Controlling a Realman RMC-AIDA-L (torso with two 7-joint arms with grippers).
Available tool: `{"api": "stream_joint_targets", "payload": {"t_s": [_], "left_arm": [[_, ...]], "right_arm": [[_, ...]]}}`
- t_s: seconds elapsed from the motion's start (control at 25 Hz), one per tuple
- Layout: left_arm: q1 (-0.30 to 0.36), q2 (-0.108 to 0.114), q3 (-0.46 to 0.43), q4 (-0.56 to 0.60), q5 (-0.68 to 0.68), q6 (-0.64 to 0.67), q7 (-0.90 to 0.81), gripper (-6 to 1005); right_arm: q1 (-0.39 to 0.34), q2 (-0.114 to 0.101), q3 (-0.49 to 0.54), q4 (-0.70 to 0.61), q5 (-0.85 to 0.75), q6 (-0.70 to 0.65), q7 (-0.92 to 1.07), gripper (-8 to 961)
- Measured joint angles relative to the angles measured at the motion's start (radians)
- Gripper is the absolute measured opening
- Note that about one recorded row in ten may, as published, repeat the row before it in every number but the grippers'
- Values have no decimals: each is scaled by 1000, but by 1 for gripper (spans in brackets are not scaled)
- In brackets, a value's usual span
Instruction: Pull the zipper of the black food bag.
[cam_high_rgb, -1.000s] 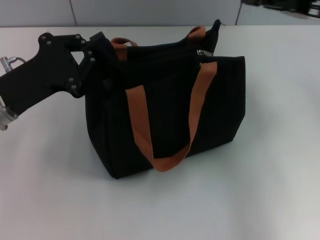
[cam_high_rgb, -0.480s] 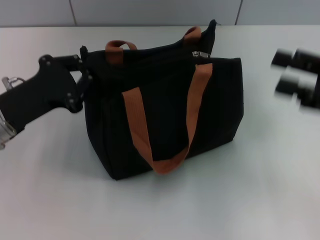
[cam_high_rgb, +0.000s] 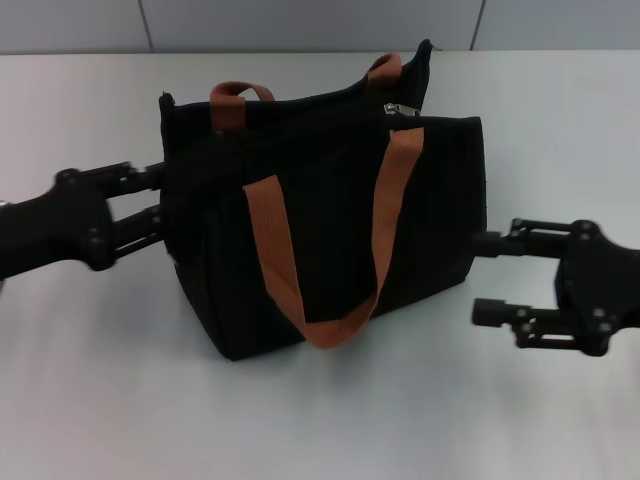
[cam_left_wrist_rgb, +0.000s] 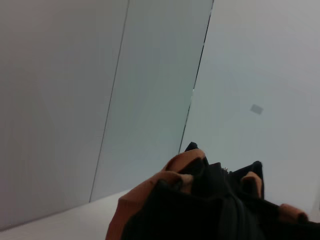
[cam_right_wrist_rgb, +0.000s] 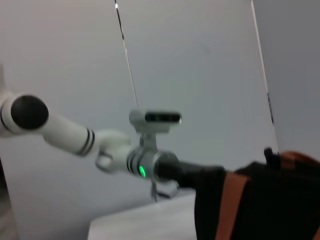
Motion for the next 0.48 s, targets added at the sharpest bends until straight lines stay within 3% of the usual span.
{"api": "stream_joint_targets", "payload": {"t_s": [0.08, 0.12, 0.2, 0.28, 0.4, 0.48], "left_arm": [[13, 27, -9, 25, 5, 49, -58, 347], [13, 27, -9, 25, 5, 49, -58, 375], [18, 50, -44, 29, -4, 137, -77, 432], [18, 51, -91, 30, -4, 194, -73, 502], [17, 44, -135, 30, -5, 246, -59, 606], [12, 23, -139, 28, -4, 286, -30, 683]], "right_arm": [[11, 15, 0, 3, -37, 38, -14, 692], [11, 15, 0, 3, -37, 38, -14, 692], [18, 26, -1, 10, -54, 67, -30, 692], [20, 46, -3, 18, -64, 113, -63, 691], [23, 52, -8, 31, -65, 132, -87, 691], [33, 53, -14, 59, -65, 140, -113, 691]]}}
